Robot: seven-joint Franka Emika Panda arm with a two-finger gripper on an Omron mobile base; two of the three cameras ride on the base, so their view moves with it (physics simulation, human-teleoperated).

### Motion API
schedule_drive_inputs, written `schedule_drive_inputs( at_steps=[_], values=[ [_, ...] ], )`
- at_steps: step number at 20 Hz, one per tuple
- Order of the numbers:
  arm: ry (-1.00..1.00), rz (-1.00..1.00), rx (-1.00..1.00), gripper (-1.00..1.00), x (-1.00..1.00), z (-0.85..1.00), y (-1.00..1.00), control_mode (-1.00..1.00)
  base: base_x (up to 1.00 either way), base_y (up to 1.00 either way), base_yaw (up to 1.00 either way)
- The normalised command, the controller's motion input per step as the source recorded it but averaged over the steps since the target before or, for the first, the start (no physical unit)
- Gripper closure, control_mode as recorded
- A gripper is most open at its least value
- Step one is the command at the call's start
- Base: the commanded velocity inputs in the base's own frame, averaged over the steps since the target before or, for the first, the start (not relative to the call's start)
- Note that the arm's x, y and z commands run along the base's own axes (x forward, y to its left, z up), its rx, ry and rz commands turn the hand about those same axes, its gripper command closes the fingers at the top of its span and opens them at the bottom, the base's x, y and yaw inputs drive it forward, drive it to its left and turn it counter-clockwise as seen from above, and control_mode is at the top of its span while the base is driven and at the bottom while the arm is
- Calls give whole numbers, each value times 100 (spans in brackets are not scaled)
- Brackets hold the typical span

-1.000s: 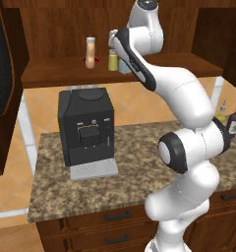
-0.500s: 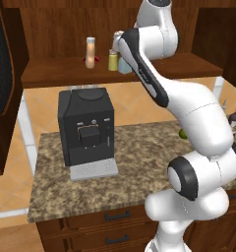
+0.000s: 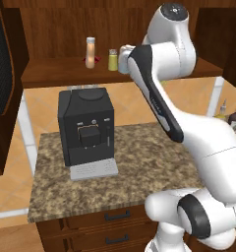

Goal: Put the shaker and condiment bottle from the counter next to their counterparts in the cabinet.

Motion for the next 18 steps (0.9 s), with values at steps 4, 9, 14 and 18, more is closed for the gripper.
schedule_drive_inputs(
  at_steps=[4,9,14,18],
  values=[
    [-24,0,0,-100,-100,-98,2,-100,0,0,0],
    [-21,0,0,-100,-100,-100,0,-100,0,0,0],
    [-17,0,0,-100,-100,-100,0,-100,0,0,0],
    [-9,0,0,-100,-100,-100,0,-100,0,0,0]
  ],
)
